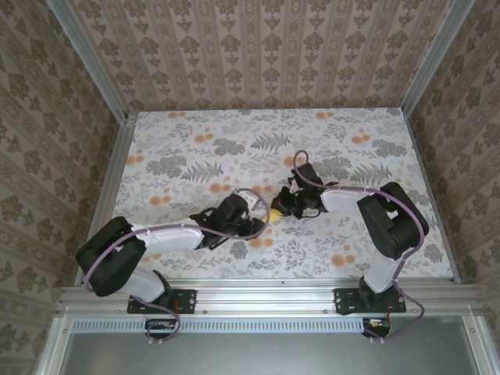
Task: Fold a paper plane with a square sheet of paper (pick it up from the middle)
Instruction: Fold the wing for the fifth time at the center of the table.
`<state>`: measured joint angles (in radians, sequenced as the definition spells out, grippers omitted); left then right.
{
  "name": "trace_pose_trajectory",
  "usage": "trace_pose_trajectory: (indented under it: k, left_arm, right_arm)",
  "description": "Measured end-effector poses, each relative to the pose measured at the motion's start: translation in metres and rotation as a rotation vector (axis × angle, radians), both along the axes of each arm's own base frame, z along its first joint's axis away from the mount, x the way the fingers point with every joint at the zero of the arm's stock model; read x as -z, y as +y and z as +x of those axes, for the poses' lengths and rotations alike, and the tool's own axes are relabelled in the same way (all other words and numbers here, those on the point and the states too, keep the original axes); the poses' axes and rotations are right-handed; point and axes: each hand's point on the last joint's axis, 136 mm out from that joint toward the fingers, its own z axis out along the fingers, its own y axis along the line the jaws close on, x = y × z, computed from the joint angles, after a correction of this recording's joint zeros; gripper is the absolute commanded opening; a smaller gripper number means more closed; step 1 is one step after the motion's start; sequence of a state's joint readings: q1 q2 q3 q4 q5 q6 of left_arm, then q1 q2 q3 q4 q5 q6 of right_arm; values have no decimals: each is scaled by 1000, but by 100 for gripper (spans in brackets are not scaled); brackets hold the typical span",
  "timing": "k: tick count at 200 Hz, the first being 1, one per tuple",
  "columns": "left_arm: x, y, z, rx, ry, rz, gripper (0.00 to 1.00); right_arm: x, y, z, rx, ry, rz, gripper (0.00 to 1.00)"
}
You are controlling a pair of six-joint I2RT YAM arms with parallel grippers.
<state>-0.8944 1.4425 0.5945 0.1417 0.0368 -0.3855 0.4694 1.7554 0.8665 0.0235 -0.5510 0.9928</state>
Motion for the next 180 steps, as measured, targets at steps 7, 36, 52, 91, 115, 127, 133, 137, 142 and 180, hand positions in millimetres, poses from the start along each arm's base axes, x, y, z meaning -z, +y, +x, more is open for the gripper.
trace_pose_trajectory:
  k: [7,36,52,91,115,127,133,137,142,180]
  left_arm:
    - [2,3,2,-21,35,-33,60]
    - [9,14,4,-87,153,-137,58]
    - [7,13,7,-108,196,-200,57]
    - [8,6,11,-136,270,-295,53]
    - [12,3,10,-138,306,-314,51]
    - [15,2,8,-134,325,-314,49]
    - [17,1,7,-132,335,-315,49]
    - [18,1,6,-129,340,-315,48]
    - [19,0,6,-127,343,-317,48]
    - [20,-4,3,-110,368,-335,41]
  right_arm:
    - [-2,2,-1,-26,-18,8,1]
    - [-7,8,-6,-133,-80,32,3]
    - [-8,12,-10,-190,-103,46,3]
    - [8,20,-16,-289,-108,71,2]
    - [11,22,-19,-324,-121,81,2]
    - [10,23,-19,-338,-135,85,2]
    - [10,23,-19,-344,-141,88,2]
    - [10,23,-19,-348,-143,88,2]
    - [9,23,-20,-353,-148,89,3]
    - [5,26,-21,-378,-179,128,5]
